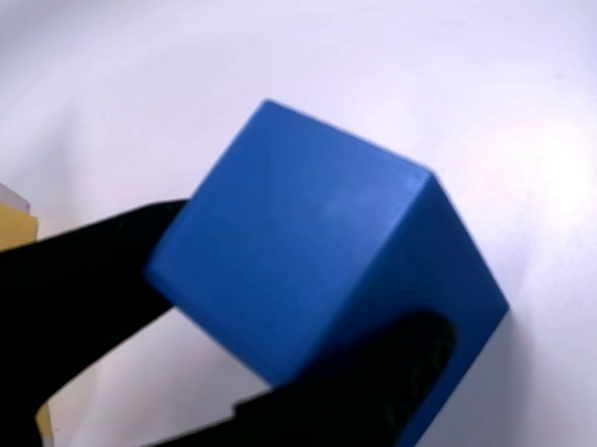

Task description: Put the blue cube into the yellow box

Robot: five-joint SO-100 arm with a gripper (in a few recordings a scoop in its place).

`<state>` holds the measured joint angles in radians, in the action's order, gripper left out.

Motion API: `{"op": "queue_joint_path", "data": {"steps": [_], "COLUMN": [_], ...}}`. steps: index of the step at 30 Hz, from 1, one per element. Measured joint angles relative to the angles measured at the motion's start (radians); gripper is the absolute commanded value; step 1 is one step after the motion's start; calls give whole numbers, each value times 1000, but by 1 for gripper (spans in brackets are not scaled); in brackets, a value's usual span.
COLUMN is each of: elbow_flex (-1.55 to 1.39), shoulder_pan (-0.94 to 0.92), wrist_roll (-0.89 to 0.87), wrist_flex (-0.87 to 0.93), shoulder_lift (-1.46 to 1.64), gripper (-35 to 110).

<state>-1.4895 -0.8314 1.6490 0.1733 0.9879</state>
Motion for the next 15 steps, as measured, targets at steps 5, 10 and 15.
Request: {"op": "queue_joint_path", "data": {"steps": [5, 10, 15], "elbow_flex": [0, -14, -69], "shoulder_pan": [0, 0, 3], "wrist_roll": [25, 61, 97], "wrist_flex": [0, -17, -61], "shoulder_lift": [0, 2, 41], "gripper": [20, 19, 18]}}
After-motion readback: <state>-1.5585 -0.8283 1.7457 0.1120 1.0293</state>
